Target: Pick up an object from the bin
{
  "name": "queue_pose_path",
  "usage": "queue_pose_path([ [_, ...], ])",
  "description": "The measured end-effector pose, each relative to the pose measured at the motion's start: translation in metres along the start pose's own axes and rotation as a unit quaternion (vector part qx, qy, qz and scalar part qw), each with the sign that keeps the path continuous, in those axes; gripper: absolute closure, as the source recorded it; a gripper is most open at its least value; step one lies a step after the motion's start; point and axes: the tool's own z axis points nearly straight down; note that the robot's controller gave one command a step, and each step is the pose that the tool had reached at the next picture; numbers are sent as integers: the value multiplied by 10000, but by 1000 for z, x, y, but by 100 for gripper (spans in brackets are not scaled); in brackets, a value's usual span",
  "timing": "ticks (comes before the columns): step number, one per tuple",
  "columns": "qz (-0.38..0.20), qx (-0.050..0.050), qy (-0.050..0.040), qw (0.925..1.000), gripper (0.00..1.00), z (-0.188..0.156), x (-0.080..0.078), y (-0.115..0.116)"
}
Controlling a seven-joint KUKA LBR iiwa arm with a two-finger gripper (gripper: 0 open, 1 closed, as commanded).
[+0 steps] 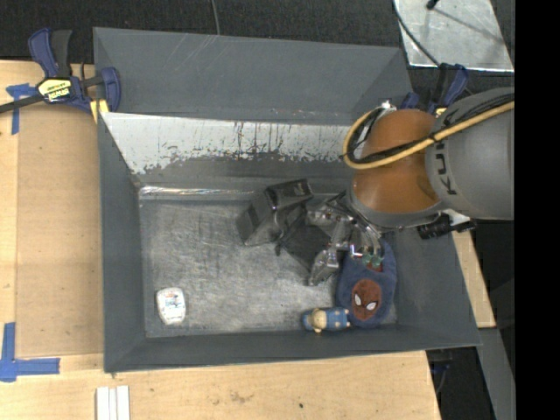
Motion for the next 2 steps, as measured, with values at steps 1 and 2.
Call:
queue_pose_path([
  [1,-2,0,-9,10000,0,-1,-1,0],
  [2,-3,0,-18,10000,0,-2,-3,0],
])
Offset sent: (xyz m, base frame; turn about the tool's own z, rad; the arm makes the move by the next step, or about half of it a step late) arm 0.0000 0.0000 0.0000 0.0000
